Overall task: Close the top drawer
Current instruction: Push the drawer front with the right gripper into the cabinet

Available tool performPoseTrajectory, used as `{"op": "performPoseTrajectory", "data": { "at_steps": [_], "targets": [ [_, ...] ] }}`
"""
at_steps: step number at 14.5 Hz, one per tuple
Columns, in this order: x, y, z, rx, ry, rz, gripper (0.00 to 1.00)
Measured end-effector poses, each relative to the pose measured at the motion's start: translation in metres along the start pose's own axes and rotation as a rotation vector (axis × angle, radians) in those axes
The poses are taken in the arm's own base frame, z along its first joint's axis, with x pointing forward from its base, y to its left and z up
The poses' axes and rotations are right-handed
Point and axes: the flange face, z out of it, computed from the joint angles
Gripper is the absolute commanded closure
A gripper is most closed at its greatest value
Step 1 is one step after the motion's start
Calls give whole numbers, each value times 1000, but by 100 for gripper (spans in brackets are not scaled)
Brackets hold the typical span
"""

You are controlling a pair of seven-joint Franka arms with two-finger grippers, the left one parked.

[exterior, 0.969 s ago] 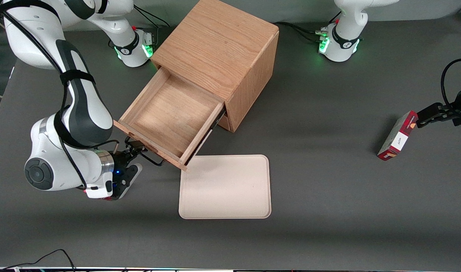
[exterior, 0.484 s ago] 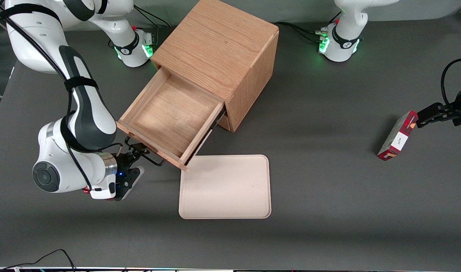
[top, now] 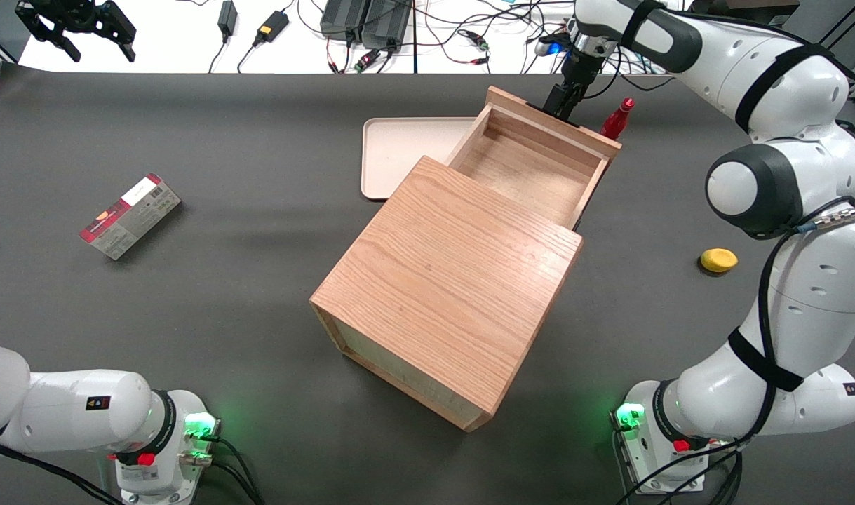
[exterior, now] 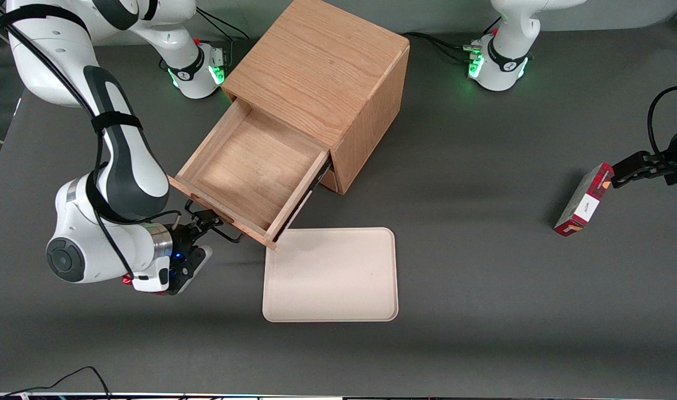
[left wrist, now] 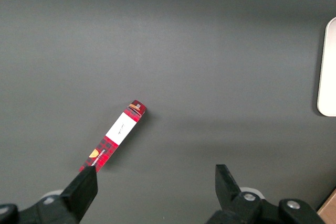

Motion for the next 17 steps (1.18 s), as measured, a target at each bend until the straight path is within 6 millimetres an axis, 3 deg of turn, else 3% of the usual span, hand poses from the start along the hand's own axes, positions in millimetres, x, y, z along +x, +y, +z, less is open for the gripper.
{"op": "performPoseTrajectory", "data": {
  "at_steps": [8, 17],
  "targets": [
    [-19, -29, 0, 42, 3, 27, 0],
    [-51, -66, 27, 71, 22, 103, 0]
  ]
}}
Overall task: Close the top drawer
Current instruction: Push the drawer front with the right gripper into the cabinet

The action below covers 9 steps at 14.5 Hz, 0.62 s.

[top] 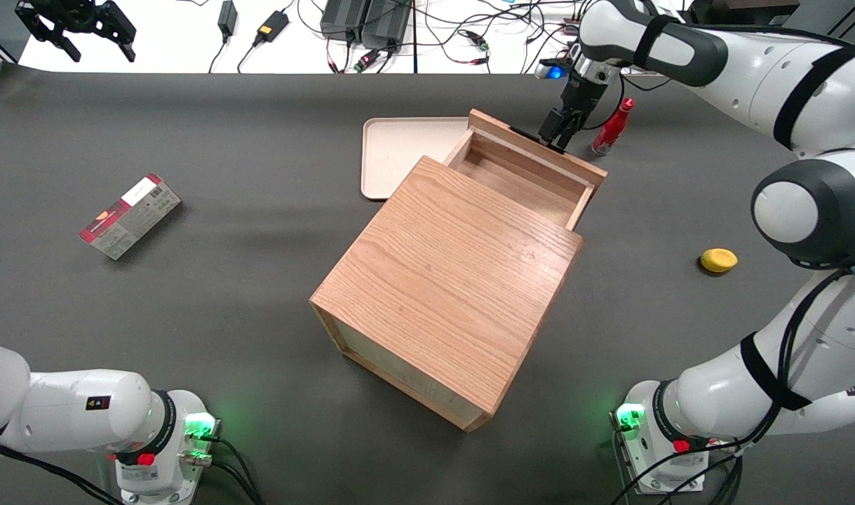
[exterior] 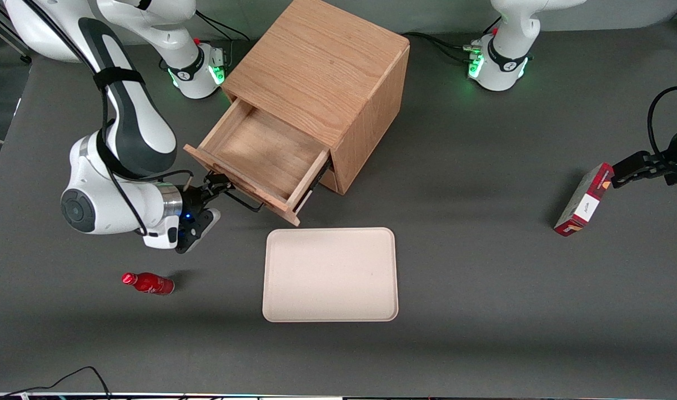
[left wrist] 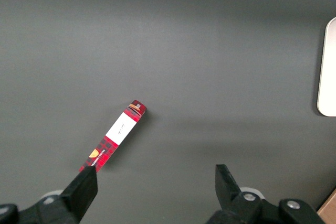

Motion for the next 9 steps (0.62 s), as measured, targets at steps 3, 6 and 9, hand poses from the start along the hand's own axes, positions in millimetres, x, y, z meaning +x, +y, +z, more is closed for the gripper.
{"op": "performPoseTrajectory", "data": {
  "at_steps": [3, 6, 9],
  "targets": [
    [-9, -19, 6, -2, -9, 18, 0],
    [-14, -40, 14, 14, -1, 29, 0],
    [-19, -58, 28, 13, 14, 47, 0]
  ]
}}
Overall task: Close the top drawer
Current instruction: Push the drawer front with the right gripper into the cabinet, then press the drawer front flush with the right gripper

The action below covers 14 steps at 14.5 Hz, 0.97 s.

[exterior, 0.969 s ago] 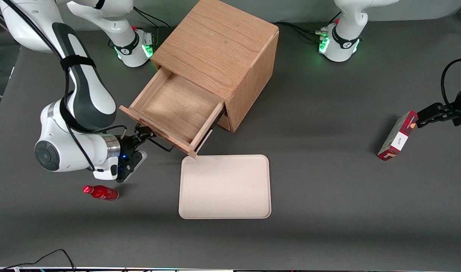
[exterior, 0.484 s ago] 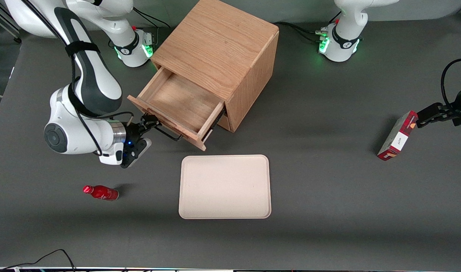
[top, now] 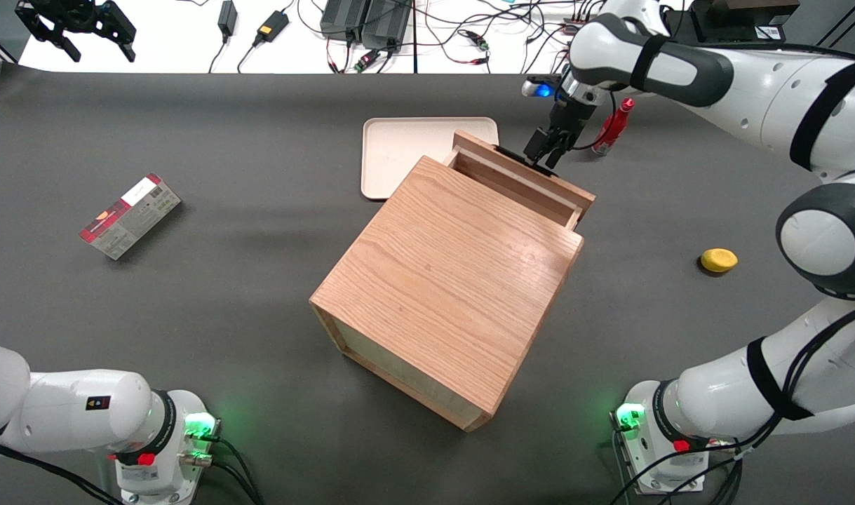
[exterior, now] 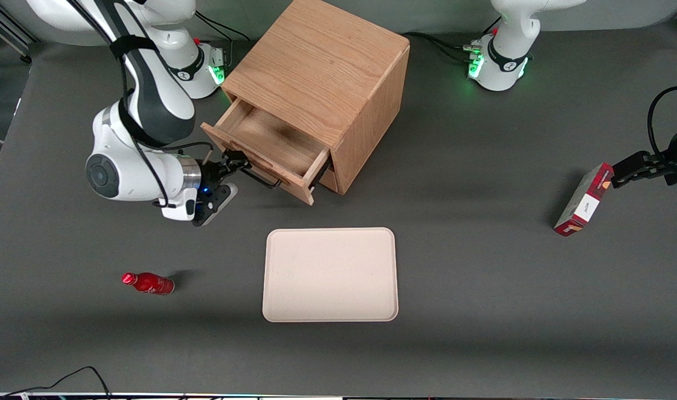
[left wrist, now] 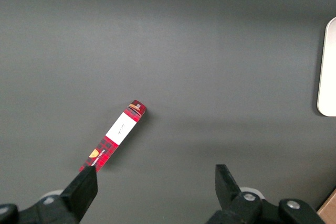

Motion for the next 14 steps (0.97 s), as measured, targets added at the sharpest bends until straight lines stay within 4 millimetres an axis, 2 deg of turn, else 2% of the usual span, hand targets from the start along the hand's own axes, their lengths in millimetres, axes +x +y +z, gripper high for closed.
{"op": "performPoseTrajectory", "data": {
  "at_steps": [4, 9, 14],
  "targets": [
    [-8, -24, 16, 1, -8, 25, 0],
    [-29, -43, 23, 10, -6, 38, 0],
    [-46, -68, 43, 10, 9, 43, 0]
  ]
}}
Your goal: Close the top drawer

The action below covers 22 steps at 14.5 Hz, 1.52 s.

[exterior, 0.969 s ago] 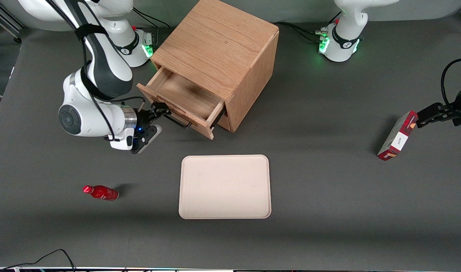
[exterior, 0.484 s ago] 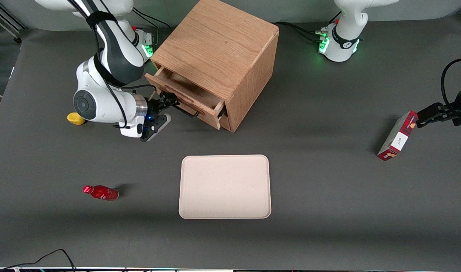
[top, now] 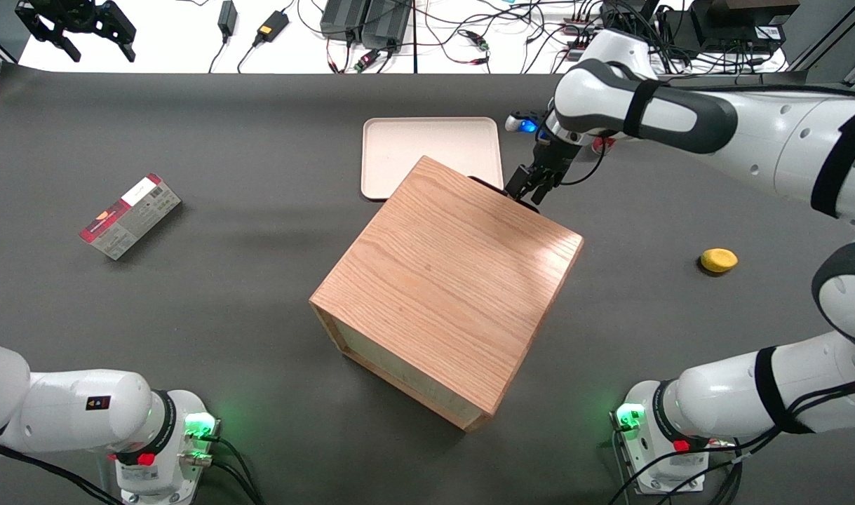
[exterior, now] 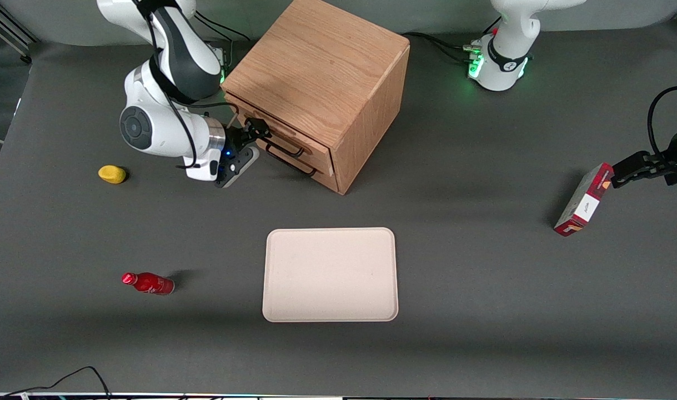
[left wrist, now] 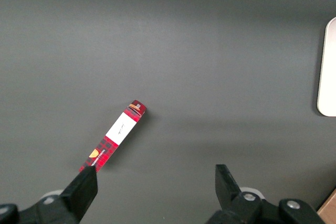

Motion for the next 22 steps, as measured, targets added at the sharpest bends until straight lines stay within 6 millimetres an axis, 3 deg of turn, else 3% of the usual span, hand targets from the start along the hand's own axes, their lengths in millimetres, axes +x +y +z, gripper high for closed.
{"op": "performPoseTrajectory", "data": {
  "at_steps": [8, 12, 18, 20, 22],
  "targets": [
    [-2, -9, 5, -19, 17, 34, 0],
    [2, -17, -14, -11, 11, 17, 0],
    [3, -26, -91, -20, 6, -14, 0],
    [1, -34, -135, -97, 22, 1, 0],
    [-10, -55, -198, -205, 73, 115, 0]
  ]
}}
